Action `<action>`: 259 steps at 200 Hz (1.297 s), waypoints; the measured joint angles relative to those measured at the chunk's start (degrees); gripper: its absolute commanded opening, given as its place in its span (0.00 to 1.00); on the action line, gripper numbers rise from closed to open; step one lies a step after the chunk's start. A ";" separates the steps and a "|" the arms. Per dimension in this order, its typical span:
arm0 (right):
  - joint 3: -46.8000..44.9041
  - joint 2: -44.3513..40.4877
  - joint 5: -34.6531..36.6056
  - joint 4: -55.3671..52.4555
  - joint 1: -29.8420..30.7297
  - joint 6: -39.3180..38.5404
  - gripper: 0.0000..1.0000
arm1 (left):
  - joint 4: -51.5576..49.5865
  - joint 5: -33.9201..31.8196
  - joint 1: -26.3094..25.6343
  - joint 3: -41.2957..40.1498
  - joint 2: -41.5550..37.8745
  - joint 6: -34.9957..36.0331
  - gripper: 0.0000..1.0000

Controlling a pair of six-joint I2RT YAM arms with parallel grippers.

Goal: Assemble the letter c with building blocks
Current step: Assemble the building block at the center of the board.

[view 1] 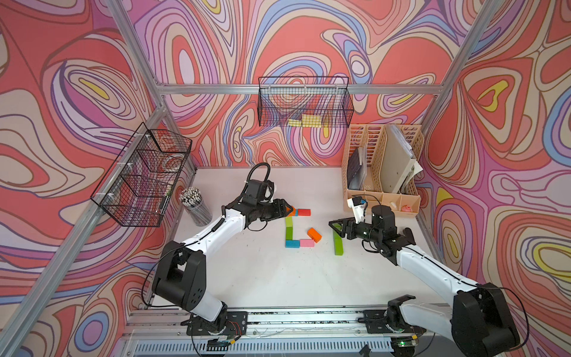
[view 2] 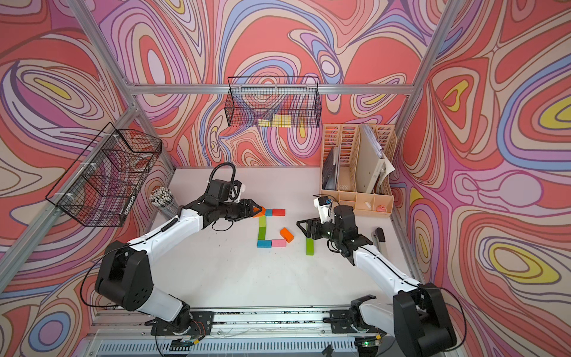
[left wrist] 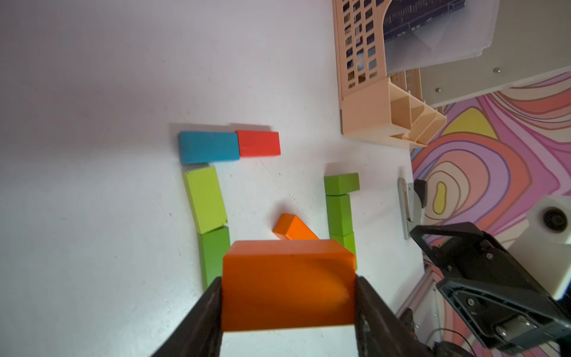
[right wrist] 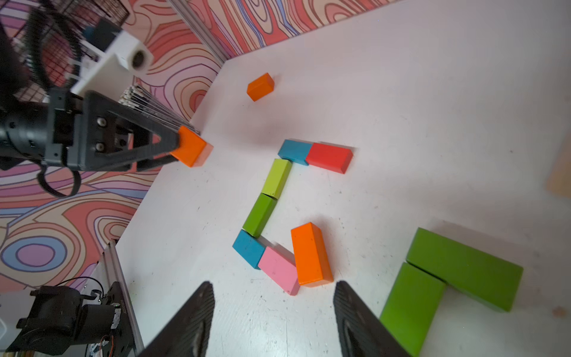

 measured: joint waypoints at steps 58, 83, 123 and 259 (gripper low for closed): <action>-3.08 -0.42 1.27 14.80 10.95 -9.40 0.65 | 12.02 15.21 -0.04 -8.11 -2.73 -17.53 0.40; -2.69 1.55 3.17 17.68 13.64 -12.44 0.62 | 17.90 18.91 -0.46 -9.81 -3.15 -22.49 0.40; -1.77 3.87 6.23 18.38 16.87 -16.39 0.56 | 23.78 22.47 -1.97 -10.84 -3.15 -27.50 0.40; 1.01 6.99 8.61 21.40 18.47 -18.97 0.22 | 28.83 24.11 -3.72 -12.39 -5.40 -30.71 0.47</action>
